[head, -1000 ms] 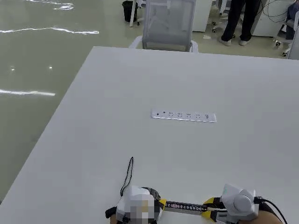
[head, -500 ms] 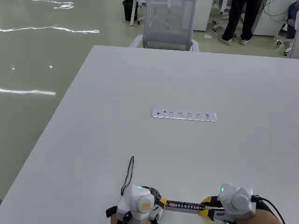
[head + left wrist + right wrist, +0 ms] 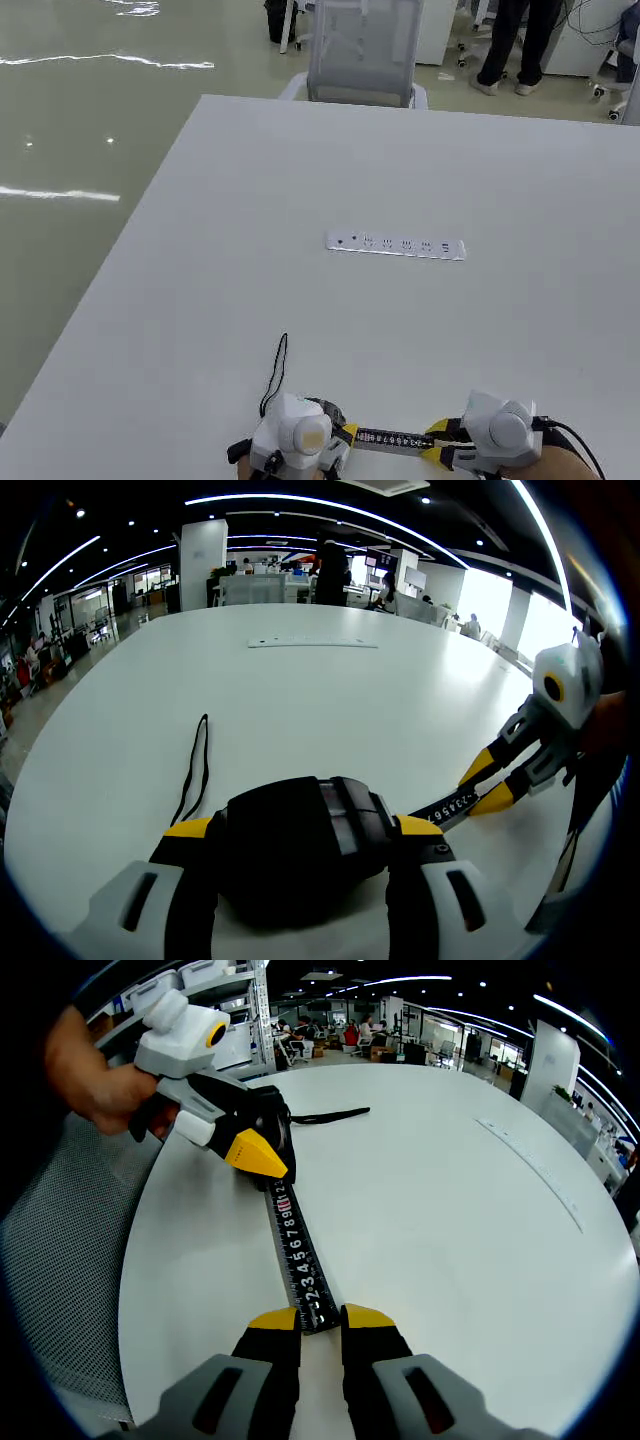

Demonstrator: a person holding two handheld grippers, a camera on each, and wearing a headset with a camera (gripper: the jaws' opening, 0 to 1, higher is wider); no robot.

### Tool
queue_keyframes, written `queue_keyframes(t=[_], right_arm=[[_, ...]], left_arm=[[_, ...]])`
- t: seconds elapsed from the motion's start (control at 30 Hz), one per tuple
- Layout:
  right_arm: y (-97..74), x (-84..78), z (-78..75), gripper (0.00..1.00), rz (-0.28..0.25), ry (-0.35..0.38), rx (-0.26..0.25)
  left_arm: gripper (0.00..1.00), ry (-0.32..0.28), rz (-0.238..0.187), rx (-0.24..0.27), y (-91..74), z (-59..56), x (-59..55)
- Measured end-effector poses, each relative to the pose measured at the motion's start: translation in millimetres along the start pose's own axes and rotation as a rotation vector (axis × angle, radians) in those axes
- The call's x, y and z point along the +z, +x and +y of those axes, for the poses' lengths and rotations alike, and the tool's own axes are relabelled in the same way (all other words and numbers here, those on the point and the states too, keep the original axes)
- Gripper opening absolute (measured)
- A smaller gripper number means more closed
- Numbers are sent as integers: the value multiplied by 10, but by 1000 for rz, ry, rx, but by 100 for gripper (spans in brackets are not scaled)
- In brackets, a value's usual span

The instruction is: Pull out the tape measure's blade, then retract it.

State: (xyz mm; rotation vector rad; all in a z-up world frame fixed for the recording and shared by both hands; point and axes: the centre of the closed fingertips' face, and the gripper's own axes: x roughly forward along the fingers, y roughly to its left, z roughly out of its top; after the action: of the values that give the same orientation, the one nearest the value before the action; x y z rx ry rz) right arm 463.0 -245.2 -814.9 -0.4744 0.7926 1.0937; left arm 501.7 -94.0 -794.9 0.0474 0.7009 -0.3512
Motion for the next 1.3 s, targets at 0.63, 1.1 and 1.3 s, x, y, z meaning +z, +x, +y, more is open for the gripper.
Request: queue_keyframes(t=[0.63, 1.1, 1.3], right_arm=[[64, 80, 36, 14, -7, -5, 12], [113, 129, 62, 14, -12, -11, 19], [127, 155, 75, 14, -13, -14, 21]], left_arm=[[66, -4, -3, -2, 9, 2, -6], [66, -2, -11, -2, 3, 4, -1], [66, 1, -12, -3, 3, -2, 1]])
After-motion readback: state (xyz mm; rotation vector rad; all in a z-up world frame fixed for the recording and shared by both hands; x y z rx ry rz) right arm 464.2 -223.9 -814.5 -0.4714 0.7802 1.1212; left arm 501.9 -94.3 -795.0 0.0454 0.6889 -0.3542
